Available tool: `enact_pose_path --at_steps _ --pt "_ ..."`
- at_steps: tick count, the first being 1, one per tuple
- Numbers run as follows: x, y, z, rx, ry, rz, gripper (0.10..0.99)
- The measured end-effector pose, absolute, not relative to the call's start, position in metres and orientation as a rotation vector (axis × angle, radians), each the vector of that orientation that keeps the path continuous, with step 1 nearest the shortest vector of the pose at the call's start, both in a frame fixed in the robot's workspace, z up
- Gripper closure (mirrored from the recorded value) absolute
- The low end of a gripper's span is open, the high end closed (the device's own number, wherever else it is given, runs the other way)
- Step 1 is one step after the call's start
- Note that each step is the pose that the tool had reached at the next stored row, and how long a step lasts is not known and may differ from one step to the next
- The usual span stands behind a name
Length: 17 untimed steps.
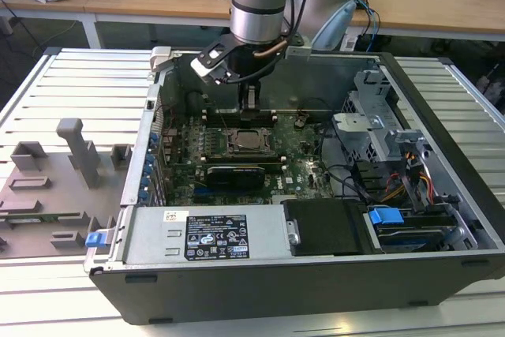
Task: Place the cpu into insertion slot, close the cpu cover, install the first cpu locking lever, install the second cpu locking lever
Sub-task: 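Close the cpu cover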
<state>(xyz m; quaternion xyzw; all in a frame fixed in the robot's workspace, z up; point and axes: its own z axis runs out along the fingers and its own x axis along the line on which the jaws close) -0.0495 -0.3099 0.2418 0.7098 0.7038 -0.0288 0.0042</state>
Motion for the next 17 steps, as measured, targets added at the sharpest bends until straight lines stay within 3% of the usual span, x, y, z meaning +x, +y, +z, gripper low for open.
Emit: enact_pose_path --at_steps 17 --pt "-0.067 -0.310 0.233 2.224 2.205 -0.090 0.980"
